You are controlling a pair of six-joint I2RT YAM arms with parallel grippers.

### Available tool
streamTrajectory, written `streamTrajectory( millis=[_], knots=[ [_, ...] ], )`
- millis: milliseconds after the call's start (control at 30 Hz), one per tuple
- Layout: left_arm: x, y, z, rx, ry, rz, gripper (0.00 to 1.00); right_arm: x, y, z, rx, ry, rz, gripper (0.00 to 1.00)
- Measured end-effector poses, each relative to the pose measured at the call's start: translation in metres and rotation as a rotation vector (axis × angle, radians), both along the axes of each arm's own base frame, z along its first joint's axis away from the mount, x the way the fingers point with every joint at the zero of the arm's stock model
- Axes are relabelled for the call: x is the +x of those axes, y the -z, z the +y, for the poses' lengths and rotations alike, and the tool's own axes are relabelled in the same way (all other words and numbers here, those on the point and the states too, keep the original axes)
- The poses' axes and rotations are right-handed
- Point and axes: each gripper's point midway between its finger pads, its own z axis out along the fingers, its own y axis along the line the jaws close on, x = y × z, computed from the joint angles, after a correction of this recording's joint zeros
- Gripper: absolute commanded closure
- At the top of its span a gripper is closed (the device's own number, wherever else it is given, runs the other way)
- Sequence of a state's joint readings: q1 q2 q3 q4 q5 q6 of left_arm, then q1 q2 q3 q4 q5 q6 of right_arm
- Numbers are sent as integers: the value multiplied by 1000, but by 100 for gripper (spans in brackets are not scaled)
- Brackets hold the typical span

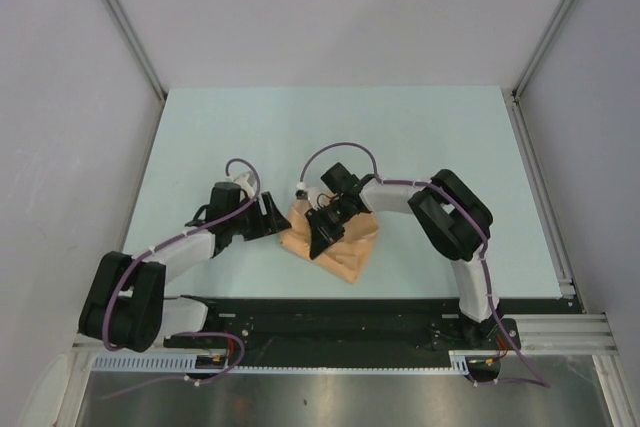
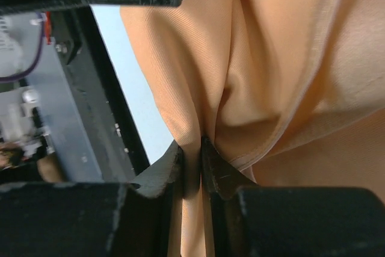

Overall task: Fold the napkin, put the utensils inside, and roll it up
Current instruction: Roll the napkin with the utensil

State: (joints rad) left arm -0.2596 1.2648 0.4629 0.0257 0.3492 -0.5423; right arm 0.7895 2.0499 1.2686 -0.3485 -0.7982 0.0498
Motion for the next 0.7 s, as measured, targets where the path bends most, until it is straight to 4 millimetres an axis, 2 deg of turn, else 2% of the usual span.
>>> streamTrajectory(
  millis=[100,200,333,667,700],
  knots=[
    [-8,8,-1,-9,6,24,27,0,1,-1,25,1,100,86],
    [-6,8,-3,-20,12,14,31,1,2,-1,36,2,180,86],
    [-2,12,-6,-30,13,16,45,0,3,-1,40,-3,231,86],
    [-2,17,-16,-89,36,25,67,0,4,-3,68,-6,304,84],
    [-2,17,-18,-99,41,26,75,0,4,-3,70,-6,311,84]
  ],
)
